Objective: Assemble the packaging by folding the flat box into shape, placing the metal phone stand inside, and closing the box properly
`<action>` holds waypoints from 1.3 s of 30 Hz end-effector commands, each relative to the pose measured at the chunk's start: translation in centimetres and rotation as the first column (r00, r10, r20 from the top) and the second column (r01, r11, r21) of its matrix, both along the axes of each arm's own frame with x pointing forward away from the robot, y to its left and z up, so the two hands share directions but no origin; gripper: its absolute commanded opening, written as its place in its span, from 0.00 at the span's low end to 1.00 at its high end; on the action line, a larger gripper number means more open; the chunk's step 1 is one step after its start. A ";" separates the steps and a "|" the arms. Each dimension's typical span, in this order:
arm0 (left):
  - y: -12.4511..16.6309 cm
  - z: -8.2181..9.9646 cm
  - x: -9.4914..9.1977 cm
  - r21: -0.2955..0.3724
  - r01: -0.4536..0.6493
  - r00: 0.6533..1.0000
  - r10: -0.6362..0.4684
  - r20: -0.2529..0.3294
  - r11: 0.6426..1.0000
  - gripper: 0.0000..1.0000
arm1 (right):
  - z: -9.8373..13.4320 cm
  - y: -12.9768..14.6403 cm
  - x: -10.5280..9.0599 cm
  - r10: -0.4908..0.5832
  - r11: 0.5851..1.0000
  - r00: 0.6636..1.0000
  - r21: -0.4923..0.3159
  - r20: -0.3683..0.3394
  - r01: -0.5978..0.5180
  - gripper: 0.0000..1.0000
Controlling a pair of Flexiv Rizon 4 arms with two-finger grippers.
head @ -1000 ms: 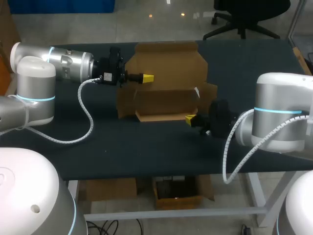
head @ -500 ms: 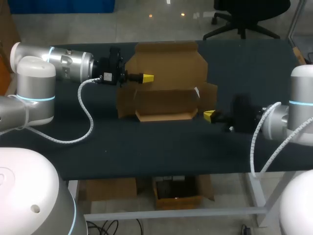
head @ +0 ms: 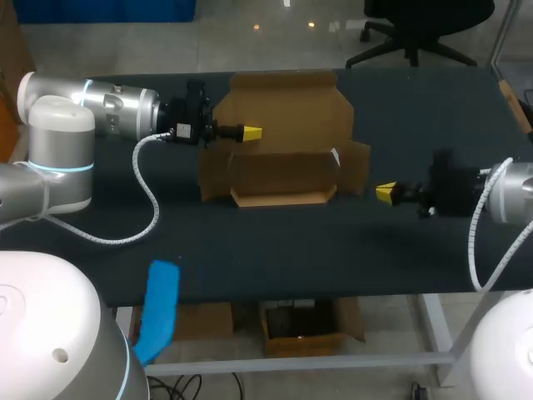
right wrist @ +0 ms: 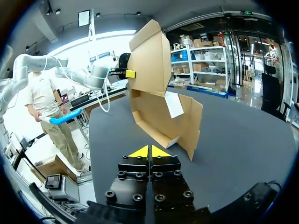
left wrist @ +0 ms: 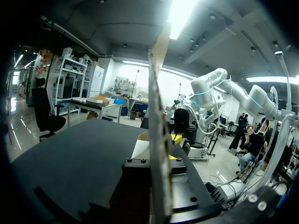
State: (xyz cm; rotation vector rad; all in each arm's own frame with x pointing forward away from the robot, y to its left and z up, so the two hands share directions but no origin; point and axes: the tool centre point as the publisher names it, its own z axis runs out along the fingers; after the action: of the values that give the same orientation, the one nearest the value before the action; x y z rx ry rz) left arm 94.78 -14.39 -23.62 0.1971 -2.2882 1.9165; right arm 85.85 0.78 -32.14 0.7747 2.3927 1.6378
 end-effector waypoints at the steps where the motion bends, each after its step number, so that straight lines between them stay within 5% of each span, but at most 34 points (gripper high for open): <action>1: 0.0 -0.4 0.1 0.001 0.004 1.000 -0.004 -0.001 1.000 0.00 | 0.7 -1.4 -0.5 0.051 0.999 0.999 0.011 -0.014 -0.051 0.00; 15: 0.0 -0.4 0.1 0.001 0.004 1.000 -0.004 -0.001 1.000 0.00 | 0.3 -4.2 0.0 0.057 0.998 0.998 0.039 -0.015 -0.057 0.00; 39: 0.0 -0.4 0.1 0.001 0.004 1.000 -0.004 -0.001 1.000 0.00 | 0.3 -3.8 2.5 0.074 0.997 0.997 0.022 -0.022 -0.074 0.00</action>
State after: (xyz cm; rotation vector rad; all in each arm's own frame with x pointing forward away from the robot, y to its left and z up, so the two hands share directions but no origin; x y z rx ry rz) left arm 94.75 -14.42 -23.98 0.1980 -2.2903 1.9135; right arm 88.18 -3.06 -31.74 0.7237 2.4506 1.6873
